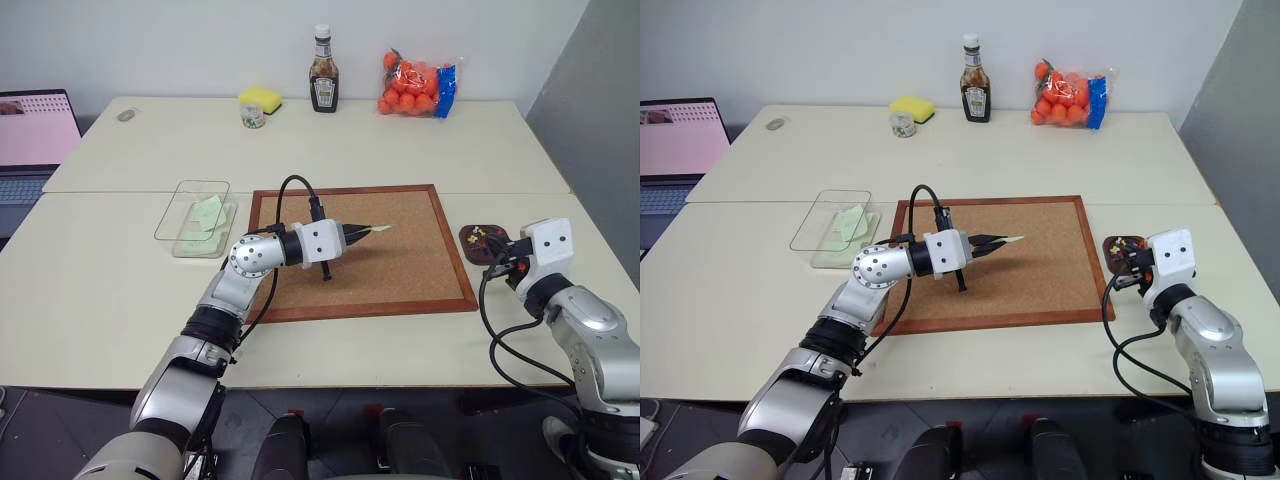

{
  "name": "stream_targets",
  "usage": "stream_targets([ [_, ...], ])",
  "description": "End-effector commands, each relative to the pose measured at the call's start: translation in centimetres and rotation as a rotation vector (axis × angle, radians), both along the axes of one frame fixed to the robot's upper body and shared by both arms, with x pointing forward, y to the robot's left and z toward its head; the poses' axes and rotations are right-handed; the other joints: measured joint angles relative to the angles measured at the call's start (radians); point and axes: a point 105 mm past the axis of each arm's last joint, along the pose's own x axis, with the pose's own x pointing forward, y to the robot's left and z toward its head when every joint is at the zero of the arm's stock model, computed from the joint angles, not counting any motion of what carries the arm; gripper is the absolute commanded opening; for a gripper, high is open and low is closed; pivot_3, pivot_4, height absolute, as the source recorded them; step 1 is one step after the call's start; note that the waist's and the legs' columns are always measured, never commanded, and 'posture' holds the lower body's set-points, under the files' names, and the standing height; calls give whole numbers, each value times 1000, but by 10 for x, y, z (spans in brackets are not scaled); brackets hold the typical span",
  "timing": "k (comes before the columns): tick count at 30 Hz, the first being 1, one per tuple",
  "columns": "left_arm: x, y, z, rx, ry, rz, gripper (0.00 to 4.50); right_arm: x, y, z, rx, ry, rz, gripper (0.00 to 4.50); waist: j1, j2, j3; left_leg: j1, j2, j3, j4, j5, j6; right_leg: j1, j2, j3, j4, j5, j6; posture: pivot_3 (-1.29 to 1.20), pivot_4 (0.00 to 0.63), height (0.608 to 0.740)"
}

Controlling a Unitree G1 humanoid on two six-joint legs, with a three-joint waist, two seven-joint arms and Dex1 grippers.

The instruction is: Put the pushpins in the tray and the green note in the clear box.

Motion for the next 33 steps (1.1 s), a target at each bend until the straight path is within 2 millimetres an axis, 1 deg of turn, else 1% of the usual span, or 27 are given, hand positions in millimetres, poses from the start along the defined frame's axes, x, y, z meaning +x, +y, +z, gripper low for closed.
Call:
stream_targets([
  [1, -1, 4, 18, -42, -36, 15, 17, 17, -16, 5, -47, -37, -64, 0, 0, 0, 0, 0, 0, 0, 0, 0, 0, 0, 0, 0, 0, 0, 0, 0, 150, 740],
  [6, -2, 5, 19, -43, -33, 25, 17, 32, -23, 1, -29, -35, -91, 0, 2, 0, 0, 0, 0, 1, 0, 0, 0, 0, 0, 1, 0, 0, 0, 0, 150, 740],
  [11, -3, 5, 19, -46, -32, 29, 17, 38, -26, 1, -6, -45, -102, 0, 4, 0, 0, 0, -1, 1, 0, 0, 0, 0, -1, 1, 0, 0, 0, 0, 150, 740],
  [13, -3, 5, 19, -47, -33, 31, 0, 39, -25, 1, 8, -46, -97, 478, 3, 0, 0, 0, -1, 0, 0, 0, 0, 0, -1, 1, 0, 0, 0, 0, 150, 740],
  [14, -3, 5, 20, -47, -33, 32, 0, 39, -24, 2, 12, -47, -95, 534, 3, 0, 0, 0, -1, 0, 0, 0, 0, 0, -1, 1, 0, 0, 0, 0, 150, 740],
  [15, -2, 5, 20, -47, -33, 33, 0, 39, -24, 2, 15, -48, -95, 737, 3, 0, 0, 0, -1, 1, 0, 0, 0, 0, -1, 1, 0, 0, 0, 0, 150, 740],
  [16, -2, 5, 20, -47, -33, 34, 0, 39, -24, 2, 16, -50, -96, 1152, 3, 0, 0, 0, -1, 1, 0, 0, 0, 0, -1, 1, 0, 0, 0, 0, 150, 740],
  [17, -2, 5, 20, -47, -33, 35, 0, 39, -24, 3, 15, -52, -99, 1280, 3, 0, 0, 0, -1, 1, 0, 0, 0, 0, -1, 1, 0, 0, 0, 0, 150, 740],
  [18, -2, 6, 20, -47, -33, 35, 0, 39, -24, 3, 15, -54, -101, 1579, 3, 0, 0, 0, -1, 0, 0, 0, 0, 0, -1, 1, 0, 0, 0, 0, 150, 740],
  [24, -1, 5, 20, -48, -32, 35, 0, 37, -22, 4, 14, -59, -104, 2941, 3, 0, 0, 0, -1, 0, 0, 0, 0, 0, -1, 1, 0, 0, 0, 0, 150, 740],
  [27, 0, 5, 21, -52, -35, 40, 0, 34, -20, 8, 13, -74, -99, 3616, 3, 0, 0, 0, -1, 1, 0, 0, 0, 0, -1, 1, 0, 0, 0, 0, 150, 740],
  [31, 4, 12, 26, -64, -40, 70, 0, 24, -8, 25, 35, -130, -40, 3616, 3, 0, 0, 0, -1, 0, 0, 0, 0, 0, -1, 1, 0, 0, 0, 0, 150, 740],
  [33, 7, 18, 32, -87, -36, 104, 0, 15, 4, 33, 38, -146, 21, 3616, 3, 0, 0, 0, -1, 0, 0, 0, 0, 0, -1, 1, 0, 0, 0, 0, 150, 740],
])
